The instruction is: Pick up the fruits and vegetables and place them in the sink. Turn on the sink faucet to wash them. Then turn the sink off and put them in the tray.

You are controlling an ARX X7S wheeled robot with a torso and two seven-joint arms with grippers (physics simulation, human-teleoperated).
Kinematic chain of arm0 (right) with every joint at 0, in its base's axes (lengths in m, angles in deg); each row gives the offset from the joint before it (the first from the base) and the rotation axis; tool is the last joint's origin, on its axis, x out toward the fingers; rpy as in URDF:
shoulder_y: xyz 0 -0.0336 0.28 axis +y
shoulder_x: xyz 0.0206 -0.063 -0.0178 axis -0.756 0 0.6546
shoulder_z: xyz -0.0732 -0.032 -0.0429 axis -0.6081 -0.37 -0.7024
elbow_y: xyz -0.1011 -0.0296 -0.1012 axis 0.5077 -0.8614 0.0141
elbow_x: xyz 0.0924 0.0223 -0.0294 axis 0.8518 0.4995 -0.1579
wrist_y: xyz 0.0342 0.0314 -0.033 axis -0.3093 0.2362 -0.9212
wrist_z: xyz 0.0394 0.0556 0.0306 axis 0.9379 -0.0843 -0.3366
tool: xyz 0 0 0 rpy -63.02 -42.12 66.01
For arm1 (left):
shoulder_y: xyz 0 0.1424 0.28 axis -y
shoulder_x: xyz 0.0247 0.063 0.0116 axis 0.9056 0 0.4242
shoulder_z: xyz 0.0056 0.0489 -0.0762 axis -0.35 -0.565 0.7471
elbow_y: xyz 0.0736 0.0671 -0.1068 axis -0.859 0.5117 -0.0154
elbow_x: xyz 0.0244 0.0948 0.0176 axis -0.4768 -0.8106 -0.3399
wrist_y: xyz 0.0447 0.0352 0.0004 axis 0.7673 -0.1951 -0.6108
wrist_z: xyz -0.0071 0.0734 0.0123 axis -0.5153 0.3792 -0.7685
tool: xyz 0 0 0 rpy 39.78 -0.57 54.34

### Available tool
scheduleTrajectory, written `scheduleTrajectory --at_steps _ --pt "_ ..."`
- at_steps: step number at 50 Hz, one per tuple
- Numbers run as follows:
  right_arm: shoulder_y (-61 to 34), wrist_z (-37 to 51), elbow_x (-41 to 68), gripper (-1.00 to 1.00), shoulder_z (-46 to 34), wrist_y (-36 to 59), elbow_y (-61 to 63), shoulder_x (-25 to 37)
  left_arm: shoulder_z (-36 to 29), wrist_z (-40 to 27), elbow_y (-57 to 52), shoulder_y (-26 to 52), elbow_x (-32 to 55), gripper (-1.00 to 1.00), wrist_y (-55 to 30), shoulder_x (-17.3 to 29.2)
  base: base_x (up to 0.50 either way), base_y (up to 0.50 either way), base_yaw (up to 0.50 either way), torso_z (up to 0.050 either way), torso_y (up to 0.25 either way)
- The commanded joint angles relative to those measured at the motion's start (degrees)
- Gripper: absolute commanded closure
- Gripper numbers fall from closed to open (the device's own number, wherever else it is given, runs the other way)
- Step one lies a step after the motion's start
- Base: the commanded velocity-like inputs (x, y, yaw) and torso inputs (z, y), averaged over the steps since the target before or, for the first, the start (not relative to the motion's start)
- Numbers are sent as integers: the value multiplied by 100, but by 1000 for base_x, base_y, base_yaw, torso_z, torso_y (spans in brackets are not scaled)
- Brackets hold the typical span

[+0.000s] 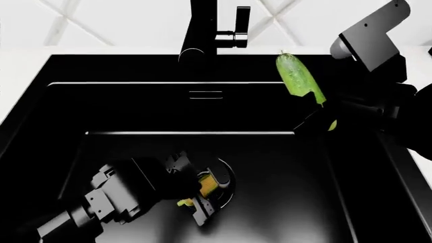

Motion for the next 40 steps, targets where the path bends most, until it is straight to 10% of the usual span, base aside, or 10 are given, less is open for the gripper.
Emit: scheduleTrajectory --at_steps 1,3,4,40 --pt "-39 34 -35 100 11 -50 92 58 -257 6 516 -1003 -482 -100 315 -490 16 -8 -14 0 -13" --pt "-43 44 -28 100 14 -50 95 62 -208 -35 529 -1033 -496 -100 430 -497 7 -8 -14 0 -16" --pt "-47 50 -23 100 17 -49 97 65 -249 -57 490 -1041 -575 100 539 -471 0 -9 -15 0 -17" --pt "-108 135 31 100 239 -341 294 79 2340 -1601 -398 760 14 100 -269 1460 2 -1 -1 -14 199"
